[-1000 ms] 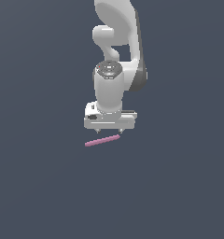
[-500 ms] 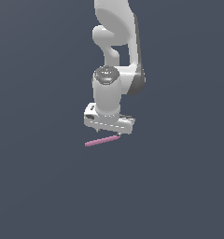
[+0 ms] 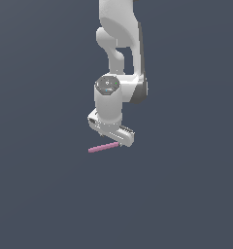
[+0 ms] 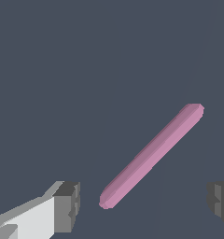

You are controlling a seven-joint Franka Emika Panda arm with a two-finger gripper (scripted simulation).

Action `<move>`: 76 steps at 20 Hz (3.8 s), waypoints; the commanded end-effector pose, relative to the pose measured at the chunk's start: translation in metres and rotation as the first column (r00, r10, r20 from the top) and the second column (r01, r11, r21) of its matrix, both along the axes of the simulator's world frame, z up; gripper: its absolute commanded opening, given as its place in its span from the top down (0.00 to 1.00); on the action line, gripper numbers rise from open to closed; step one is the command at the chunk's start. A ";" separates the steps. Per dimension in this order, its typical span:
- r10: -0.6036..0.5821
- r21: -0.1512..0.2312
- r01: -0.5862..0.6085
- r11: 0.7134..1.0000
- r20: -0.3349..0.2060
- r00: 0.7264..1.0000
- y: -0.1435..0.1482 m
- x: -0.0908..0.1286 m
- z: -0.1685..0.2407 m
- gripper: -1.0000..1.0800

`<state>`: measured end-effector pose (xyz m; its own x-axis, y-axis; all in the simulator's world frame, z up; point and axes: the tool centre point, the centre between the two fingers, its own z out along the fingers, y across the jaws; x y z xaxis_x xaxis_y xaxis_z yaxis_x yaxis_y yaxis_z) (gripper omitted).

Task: Pick up the object and move it to a goal position.

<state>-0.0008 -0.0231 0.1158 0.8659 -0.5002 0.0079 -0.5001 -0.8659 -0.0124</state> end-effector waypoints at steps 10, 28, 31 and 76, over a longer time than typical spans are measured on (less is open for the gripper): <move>-0.353 0.003 0.353 0.936 -0.011 0.935 -0.012 -0.009 -0.026 0.04; -0.685 -0.006 0.685 0.728 -0.013 0.728 -0.027 -0.019 -0.051 0.04; -0.698 -0.007 0.698 0.717 -0.013 0.716 -0.027 -0.019 -0.052 0.04; -0.700 -0.006 0.701 0.714 -0.014 0.714 -0.036 -0.030 -0.060 1.00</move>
<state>-0.0287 -0.0571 0.0470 0.2678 -0.9635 -0.0015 -0.9635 -0.2678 0.0007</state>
